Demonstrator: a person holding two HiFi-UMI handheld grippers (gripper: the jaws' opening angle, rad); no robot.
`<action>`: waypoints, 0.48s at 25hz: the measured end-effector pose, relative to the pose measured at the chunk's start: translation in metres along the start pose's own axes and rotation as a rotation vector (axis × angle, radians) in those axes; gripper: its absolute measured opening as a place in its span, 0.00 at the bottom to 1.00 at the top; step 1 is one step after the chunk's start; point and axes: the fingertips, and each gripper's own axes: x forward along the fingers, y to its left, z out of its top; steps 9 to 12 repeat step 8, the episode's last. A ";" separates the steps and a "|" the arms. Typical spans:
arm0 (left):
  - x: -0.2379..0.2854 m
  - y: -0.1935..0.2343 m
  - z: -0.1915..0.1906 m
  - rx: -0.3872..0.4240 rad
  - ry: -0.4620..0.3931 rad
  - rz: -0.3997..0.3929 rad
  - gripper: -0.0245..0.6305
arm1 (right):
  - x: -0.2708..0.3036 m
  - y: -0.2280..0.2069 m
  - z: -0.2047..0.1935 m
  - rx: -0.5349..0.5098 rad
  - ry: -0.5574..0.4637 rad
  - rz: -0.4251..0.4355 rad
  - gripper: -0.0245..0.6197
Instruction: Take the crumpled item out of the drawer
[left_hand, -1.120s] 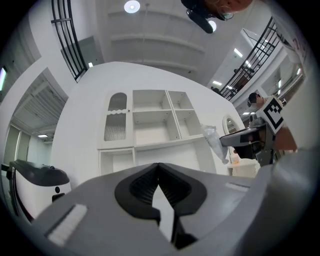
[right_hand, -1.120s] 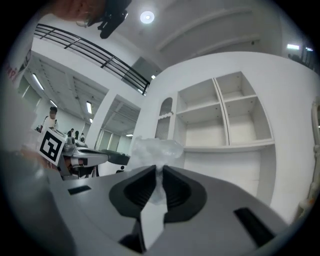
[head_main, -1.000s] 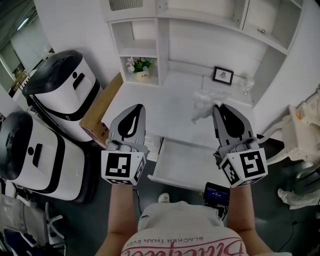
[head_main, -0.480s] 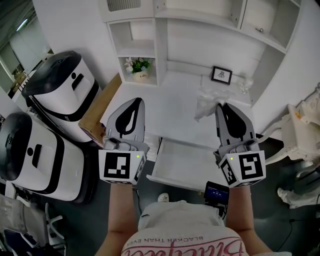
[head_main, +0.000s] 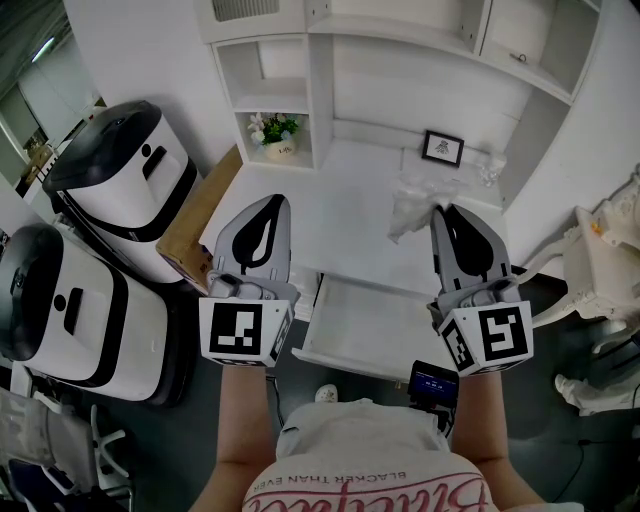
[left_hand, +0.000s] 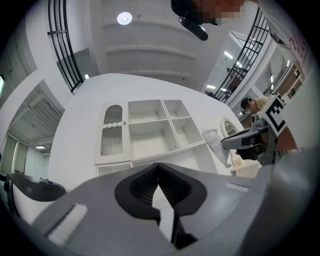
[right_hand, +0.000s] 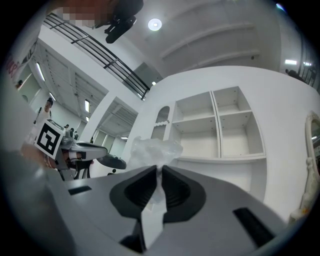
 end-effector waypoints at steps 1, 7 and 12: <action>0.000 0.000 0.000 0.000 0.000 0.000 0.05 | 0.000 0.000 0.000 0.000 0.001 0.001 0.10; -0.001 -0.002 0.000 0.000 -0.001 -0.001 0.05 | -0.003 0.001 -0.001 -0.001 0.005 0.003 0.10; -0.001 -0.002 0.000 0.000 -0.001 -0.001 0.05 | -0.003 0.001 -0.001 -0.001 0.006 0.003 0.10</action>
